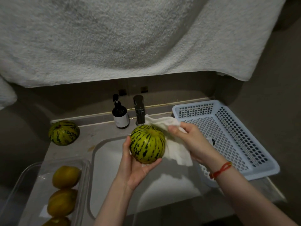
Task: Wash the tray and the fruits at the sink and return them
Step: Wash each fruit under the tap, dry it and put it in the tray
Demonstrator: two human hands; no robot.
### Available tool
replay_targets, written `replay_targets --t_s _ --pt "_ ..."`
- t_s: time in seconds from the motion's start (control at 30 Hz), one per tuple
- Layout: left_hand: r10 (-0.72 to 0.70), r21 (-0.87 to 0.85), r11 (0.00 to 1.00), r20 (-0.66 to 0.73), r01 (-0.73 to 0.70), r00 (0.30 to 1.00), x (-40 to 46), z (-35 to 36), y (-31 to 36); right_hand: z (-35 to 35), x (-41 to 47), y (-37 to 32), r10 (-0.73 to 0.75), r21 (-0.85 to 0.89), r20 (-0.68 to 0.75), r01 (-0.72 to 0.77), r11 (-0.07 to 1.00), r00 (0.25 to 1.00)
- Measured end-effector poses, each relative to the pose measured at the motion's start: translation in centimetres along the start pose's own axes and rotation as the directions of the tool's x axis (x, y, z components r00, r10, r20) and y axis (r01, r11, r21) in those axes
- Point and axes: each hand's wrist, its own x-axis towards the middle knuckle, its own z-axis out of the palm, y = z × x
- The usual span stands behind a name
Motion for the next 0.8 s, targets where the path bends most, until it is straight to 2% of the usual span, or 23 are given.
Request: replay_targets --t_s 0.07,0.13,0.3,0.37,0.43,0.53,0.67,0.8 --pt "-0.003 -0.032 0.999 0.030 0.004 1.000 0.4 0.1 -0.3 -0.6 0.8 -0.2 -0.085 -0.112 -0.185 0.065 0.992 0.979" --pt "-0.002 -0.097 0.995 0.061 0.008 0.998 0.8 0.2 -0.6 -1.4 1.5 -0.7 -0.147 -0.147 -0.292 0.107 0.983 0.945" --pt "-0.019 -0.164 0.986 0.032 0.024 0.999 2.5 0.1 -0.9 -3.7 3.3 -3.1 -0.354 -0.326 -0.287 0.257 0.910 0.890" --pt "-0.061 -0.165 0.984 0.033 0.066 0.998 3.0 -0.2 -0.9 -4.7 4.3 -4.0 -0.358 -0.339 -0.260 0.262 0.904 0.897" --pt "-0.105 -0.199 0.974 0.034 0.110 0.994 3.3 -0.6 -0.9 -5.4 5.5 -4.2 -0.301 -0.368 -0.227 0.205 0.907 0.926" --pt "-0.106 -0.242 0.963 0.049 0.115 0.993 3.8 -1.3 -1.0 -6.2 7.6 -3.2 -0.128 -0.336 -0.222 0.047 0.941 0.967" --pt "-0.044 -0.274 0.960 0.055 0.057 0.998 4.5 -1.7 -0.6 -6.9 10.9 -1.4 0.127 -0.127 -0.227 -0.159 0.979 0.965" --pt "-0.011 -0.254 0.967 0.007 0.012 1.000 4.8 -2.0 0.1 -9.0 14.2 -0.2 0.314 0.070 -0.184 -0.306 0.950 0.932"
